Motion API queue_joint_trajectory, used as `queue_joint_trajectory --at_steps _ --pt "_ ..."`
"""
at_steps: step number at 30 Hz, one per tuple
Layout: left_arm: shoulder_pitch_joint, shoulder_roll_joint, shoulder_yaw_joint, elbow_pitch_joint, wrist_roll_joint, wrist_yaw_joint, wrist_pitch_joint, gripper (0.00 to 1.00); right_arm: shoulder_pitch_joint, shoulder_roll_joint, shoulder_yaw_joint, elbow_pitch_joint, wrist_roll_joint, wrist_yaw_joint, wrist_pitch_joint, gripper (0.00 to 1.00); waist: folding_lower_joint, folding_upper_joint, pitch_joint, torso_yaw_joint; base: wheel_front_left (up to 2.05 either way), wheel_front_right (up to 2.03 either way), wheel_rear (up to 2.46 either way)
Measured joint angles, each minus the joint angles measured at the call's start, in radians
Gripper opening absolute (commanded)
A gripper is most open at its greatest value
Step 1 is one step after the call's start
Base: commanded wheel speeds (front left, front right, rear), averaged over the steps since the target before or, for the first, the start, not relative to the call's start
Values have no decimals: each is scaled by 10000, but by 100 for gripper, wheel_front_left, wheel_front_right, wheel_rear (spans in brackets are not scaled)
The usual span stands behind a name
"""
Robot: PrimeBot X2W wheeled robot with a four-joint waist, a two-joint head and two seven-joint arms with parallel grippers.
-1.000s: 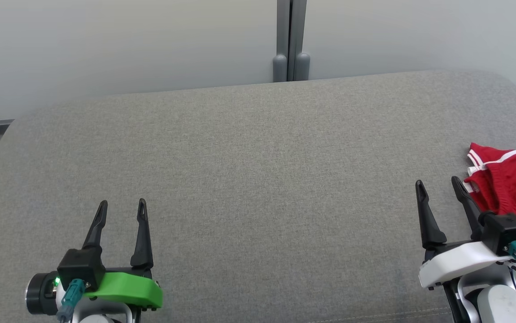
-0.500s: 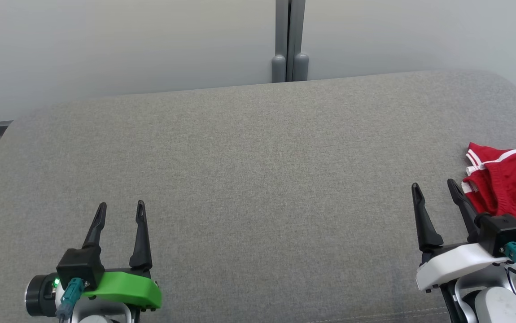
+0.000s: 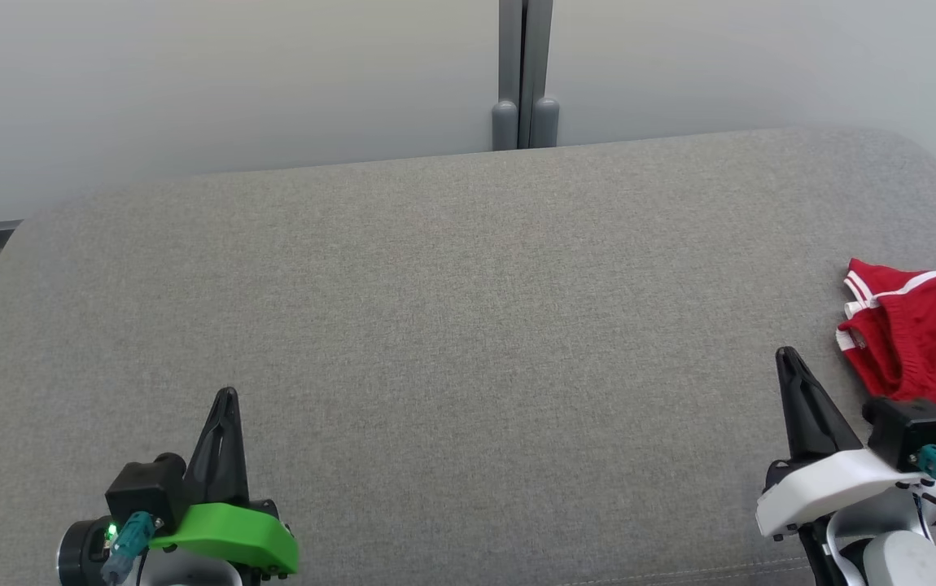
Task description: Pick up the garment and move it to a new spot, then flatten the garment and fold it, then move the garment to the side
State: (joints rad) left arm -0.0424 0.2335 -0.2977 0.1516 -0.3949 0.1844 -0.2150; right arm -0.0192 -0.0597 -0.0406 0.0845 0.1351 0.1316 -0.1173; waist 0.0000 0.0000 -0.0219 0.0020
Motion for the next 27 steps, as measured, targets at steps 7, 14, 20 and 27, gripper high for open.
queue_joint_trajectory --at_steps 7,14,20,27 --pt "11 -151 69 40 -1202 -265 102 0 -3 12 -435 113 1400 0 546 0 0 0 15 -1 0 0 0" --pt "5 -318 130 148 -2316 -568 128 0 -3 19 -773 184 2708 -2 966 0 0 0 29 -1 0 0 0" --pt "-7 -433 188 215 -3168 -788 201 0 -4 27 -1041 245 3743 -2 1289 0 0 0 40 -2 0 0 0" --pt "-51 -587 261 288 -4159 -1030 219 0 -10 40 -1338 337 4874 -2 1662 0 0 0 54 -3 0 0 0"
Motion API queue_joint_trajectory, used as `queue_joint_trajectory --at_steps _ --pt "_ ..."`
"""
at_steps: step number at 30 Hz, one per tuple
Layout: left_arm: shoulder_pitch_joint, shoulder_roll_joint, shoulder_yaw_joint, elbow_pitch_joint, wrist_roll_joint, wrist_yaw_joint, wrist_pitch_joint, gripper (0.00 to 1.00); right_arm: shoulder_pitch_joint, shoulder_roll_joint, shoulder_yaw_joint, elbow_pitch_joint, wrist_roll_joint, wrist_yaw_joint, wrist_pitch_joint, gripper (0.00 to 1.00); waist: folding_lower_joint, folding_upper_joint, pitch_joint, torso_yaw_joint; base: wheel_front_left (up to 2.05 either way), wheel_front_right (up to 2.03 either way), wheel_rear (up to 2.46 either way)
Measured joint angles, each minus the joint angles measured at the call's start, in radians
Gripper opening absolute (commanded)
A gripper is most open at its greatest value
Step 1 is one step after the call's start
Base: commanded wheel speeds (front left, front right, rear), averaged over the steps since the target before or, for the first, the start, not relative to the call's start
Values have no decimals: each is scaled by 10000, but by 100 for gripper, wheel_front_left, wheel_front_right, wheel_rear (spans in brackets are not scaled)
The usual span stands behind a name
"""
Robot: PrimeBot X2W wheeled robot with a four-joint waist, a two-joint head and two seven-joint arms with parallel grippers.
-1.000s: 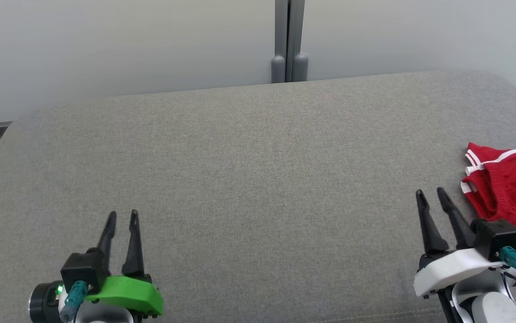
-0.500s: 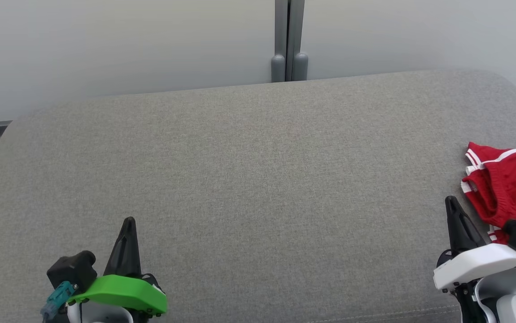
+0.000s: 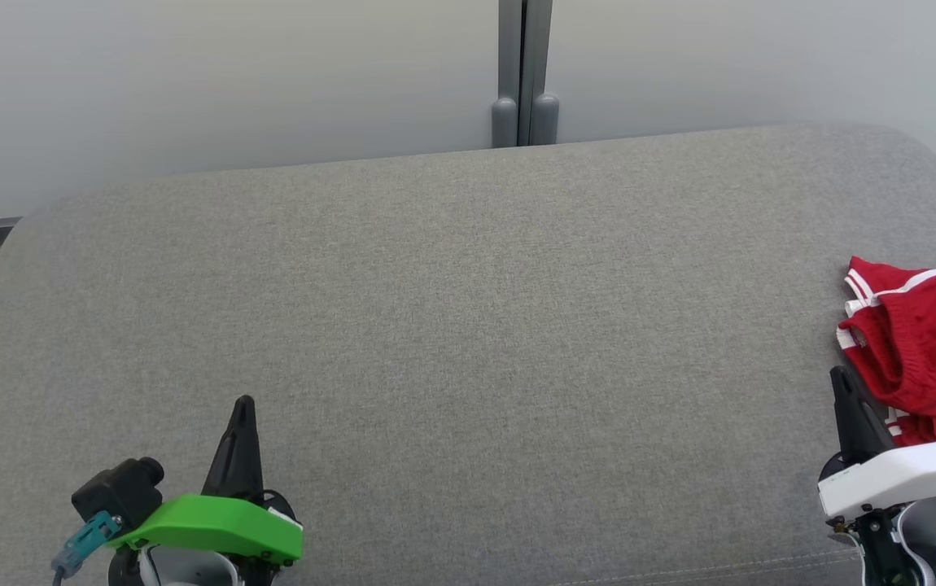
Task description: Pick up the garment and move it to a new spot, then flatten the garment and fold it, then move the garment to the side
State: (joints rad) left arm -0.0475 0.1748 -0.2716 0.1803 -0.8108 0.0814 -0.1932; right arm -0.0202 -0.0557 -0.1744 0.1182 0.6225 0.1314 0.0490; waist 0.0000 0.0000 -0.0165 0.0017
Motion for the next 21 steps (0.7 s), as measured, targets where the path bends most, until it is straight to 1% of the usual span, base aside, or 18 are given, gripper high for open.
queue_joint_trajectory --at_steps 10,21 --pt "-61 -205 86 56 -1338 -336 86 0 -10 19 -430 109 1595 0 529 0 0 0 22 -2 0 0 0" --pt "-102 -376 163 104 -2552 -646 169 0 -38 27 -815 221 3012 -2 1011 0 0 0 44 -4 0 0 0"
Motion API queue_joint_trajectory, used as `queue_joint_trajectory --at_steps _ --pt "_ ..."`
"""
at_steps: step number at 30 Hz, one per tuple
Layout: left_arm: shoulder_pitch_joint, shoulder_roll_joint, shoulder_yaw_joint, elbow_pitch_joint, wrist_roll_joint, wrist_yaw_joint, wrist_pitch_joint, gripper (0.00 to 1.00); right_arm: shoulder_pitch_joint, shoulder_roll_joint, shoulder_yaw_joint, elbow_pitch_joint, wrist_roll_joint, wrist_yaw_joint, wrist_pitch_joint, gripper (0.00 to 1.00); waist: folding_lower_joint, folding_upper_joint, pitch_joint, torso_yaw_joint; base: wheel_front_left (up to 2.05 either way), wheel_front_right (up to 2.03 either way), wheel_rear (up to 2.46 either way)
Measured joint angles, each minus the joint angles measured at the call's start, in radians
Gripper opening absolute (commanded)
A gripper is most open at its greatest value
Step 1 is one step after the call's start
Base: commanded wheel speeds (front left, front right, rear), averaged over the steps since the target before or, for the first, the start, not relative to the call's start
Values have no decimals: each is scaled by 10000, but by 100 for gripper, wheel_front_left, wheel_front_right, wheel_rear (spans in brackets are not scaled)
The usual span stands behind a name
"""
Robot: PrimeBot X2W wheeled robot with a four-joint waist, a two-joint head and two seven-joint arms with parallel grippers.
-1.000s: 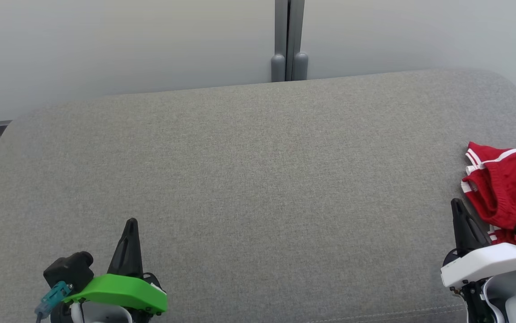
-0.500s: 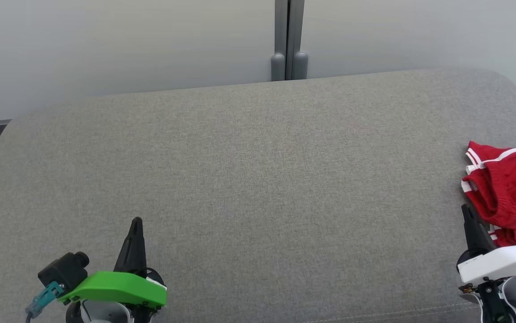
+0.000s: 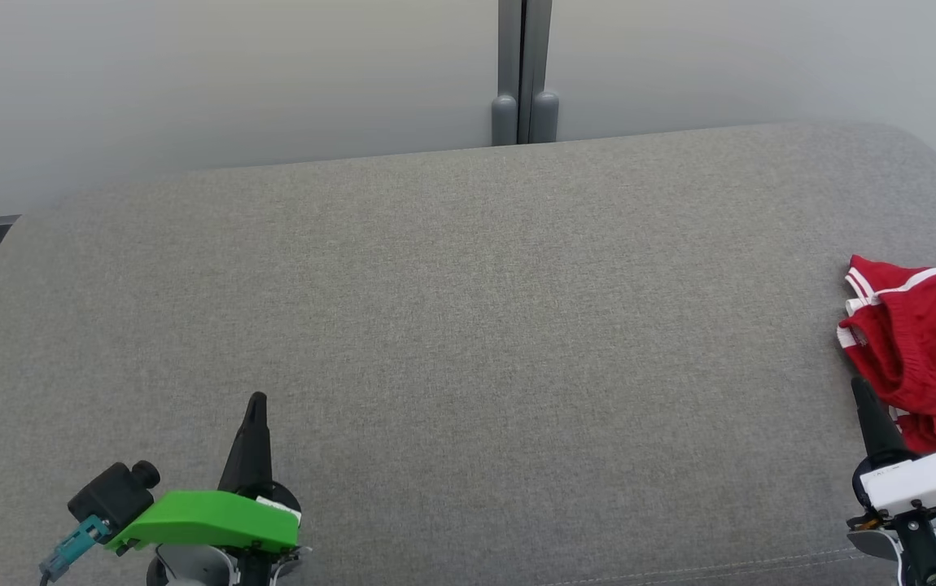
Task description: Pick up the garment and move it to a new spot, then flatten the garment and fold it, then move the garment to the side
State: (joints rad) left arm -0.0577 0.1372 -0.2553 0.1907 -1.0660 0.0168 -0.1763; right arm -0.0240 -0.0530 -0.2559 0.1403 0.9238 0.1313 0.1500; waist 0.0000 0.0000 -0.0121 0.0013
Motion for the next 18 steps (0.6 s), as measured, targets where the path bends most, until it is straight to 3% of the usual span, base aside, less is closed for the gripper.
queue_joint_trajectory --at_steps 18 --pt "-105 -270 125 59 -1718 -431 82 0 -21 10 -566 157 2008 -6 690 0 0 0 36 -4 0 0 0"
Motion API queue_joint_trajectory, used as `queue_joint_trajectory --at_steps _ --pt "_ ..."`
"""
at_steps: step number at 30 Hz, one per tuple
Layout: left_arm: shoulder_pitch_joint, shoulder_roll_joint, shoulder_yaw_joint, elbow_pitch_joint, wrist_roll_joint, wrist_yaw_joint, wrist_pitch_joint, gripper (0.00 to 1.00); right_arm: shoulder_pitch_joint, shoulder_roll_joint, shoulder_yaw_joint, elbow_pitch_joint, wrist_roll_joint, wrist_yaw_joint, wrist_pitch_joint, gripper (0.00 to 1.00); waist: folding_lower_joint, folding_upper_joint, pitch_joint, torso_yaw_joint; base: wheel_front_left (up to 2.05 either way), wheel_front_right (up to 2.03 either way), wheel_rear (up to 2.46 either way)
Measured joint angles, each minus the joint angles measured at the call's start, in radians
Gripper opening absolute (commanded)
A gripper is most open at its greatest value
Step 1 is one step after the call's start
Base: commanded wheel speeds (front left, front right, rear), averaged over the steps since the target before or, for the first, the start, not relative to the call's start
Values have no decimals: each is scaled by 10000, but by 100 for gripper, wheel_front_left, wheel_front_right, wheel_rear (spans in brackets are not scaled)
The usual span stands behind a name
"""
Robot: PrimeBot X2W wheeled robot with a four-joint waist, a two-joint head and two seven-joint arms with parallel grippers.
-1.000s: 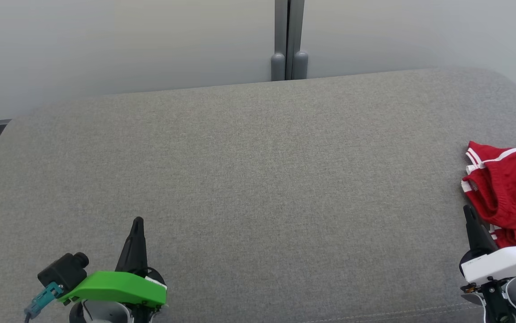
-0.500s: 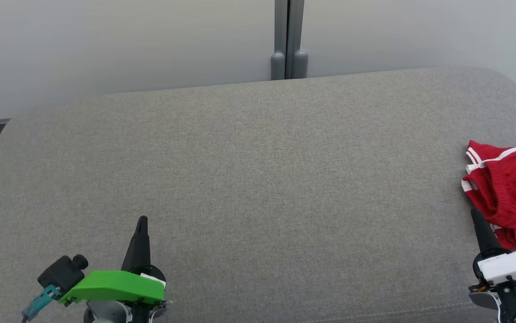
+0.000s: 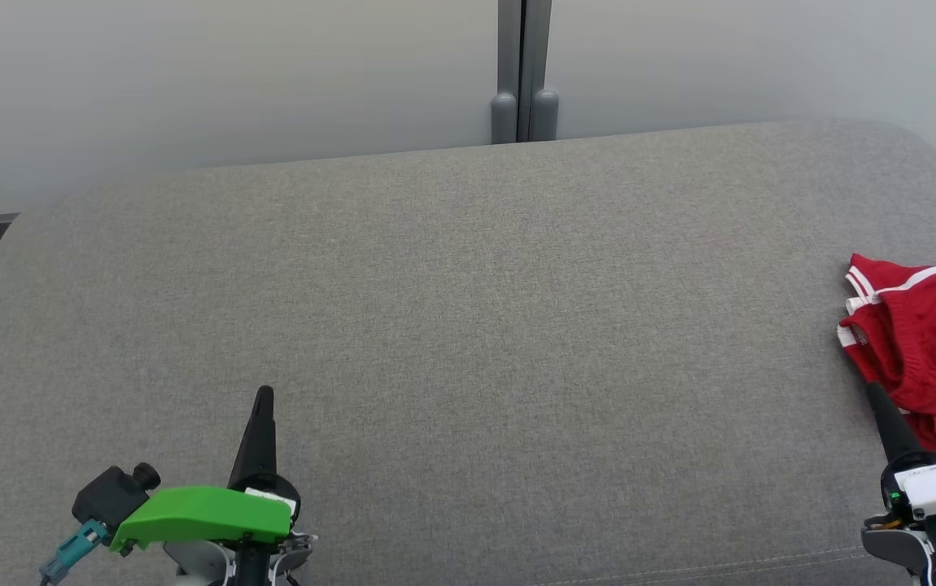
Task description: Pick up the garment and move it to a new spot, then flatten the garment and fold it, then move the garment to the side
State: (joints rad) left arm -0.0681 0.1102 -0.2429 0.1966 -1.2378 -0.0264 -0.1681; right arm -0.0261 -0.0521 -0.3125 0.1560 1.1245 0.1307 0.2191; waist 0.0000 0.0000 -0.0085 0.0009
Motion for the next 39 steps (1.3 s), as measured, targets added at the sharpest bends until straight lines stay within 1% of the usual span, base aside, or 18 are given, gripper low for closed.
queue_joint_trajectory --at_steps 25,39 --pt "-58 -291 125 77 -1935 -491 98 0 -50 12 -625 169 2255 -2 767 0 0 0 48 -4 0 0 0" --pt "-112 -420 182 121 -2844 -732 169 0 -96 15 -932 261 3382 -2 1143 0 0 0 76 -7 0 0 0"
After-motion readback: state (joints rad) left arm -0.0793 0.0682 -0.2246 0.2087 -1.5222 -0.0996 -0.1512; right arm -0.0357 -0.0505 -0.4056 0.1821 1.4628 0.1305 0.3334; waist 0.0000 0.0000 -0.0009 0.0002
